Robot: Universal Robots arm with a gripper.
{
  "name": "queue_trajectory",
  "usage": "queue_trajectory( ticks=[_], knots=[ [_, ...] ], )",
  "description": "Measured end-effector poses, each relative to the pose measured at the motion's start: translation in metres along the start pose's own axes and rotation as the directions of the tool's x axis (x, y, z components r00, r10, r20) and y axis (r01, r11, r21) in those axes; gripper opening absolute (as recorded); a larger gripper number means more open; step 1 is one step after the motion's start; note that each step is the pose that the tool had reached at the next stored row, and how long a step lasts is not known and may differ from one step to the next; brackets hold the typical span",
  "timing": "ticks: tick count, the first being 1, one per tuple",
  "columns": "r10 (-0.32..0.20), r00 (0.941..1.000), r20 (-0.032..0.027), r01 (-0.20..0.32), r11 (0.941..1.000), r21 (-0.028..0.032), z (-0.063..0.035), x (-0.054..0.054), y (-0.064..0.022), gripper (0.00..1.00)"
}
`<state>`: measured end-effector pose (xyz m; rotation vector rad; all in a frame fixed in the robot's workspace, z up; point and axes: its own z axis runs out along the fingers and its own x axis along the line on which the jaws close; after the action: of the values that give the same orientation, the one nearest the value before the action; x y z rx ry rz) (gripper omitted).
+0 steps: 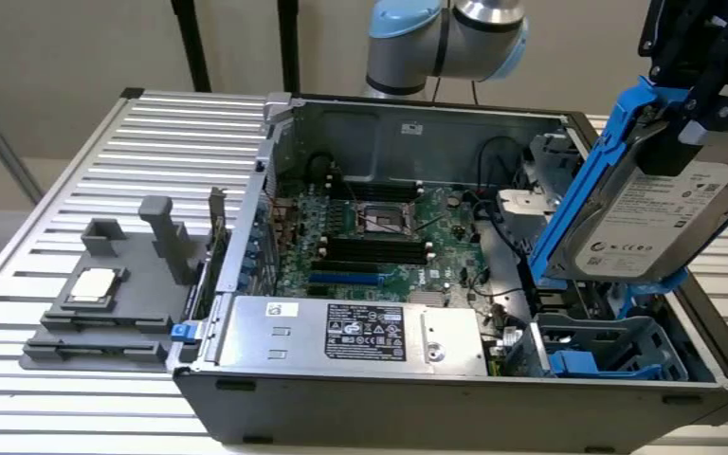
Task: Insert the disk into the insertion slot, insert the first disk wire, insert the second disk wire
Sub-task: 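Insert the disk into the insertion slot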
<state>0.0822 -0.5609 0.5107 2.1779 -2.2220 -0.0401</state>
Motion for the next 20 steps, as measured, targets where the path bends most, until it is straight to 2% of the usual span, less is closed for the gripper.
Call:
queue_trajectory(
  ticks=[6,10,11,18,20],
  knots=[
    [0.000,1.0000,-0.0001,0.000,1.0000,0.0000,0.0000,0.000,-0.0007,0.32],
    [0.000,1.0000,0.0013,0.000,1.0000,-0.0034,-0.0001,0.001,-0.0134,0.32],
    [0.000,1.0000,0.0036,0.000,1.0000,-0.0035,0.0004,0.003,-0.0150,0.32],
    [-0.001,0.9995,0.0317,0.001,1.0000,-0.0042,0.0084,0.022,-0.0186,0.32],
    [-0.001,0.9993,0.0367,0.002,1.0000,-0.0028,0.0103,0.025,-0.0188,0.32]
  ],
)
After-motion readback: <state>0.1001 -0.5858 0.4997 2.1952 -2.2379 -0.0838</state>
